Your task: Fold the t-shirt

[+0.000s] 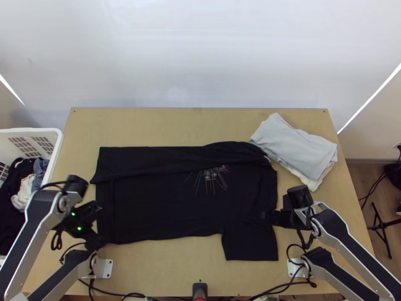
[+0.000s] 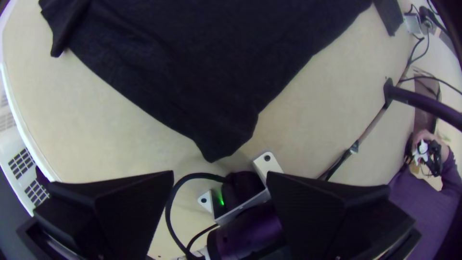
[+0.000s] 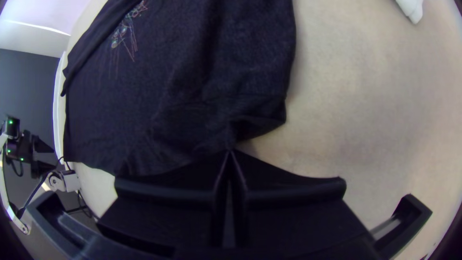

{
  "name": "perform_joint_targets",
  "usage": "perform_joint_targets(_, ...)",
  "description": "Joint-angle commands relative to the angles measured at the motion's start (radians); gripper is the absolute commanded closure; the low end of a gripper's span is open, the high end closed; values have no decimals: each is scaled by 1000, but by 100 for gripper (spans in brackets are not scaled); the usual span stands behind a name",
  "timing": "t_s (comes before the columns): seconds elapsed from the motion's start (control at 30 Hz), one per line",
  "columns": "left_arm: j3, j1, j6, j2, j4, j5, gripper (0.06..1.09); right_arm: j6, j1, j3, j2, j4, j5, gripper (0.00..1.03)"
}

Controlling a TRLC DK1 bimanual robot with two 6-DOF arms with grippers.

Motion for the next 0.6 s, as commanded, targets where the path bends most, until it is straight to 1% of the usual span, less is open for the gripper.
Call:
perform_joint_targets(0.0, -46, -245, -76, 1, 26, -21, 15, -2, -16, -1, 14, 4, 1, 100)
perform_joint_targets(0.2, -93, -250, -79, 28, 85, -30, 15, -6, -33, 1, 23, 4, -7, 100)
perform_joint_targets(0.3, -149, -256, -81, 47, 160, -73, 15, -6, -35, 6, 28, 4, -10, 100)
perform_joint_targets(0.5, -176, -259, -96, 88, 269, -73, 15, -6, -38, 7, 26, 1, -18, 100)
perform_joint_targets(0.53, -181, -259, -98, 93, 287, -73, 18, -6, -38, 7, 25, 1, -21, 100)
perform_joint_targets(0.57, -189, -259, -98, 93, 298, -73, 25, -6, -38, 7, 23, 1, -21, 100)
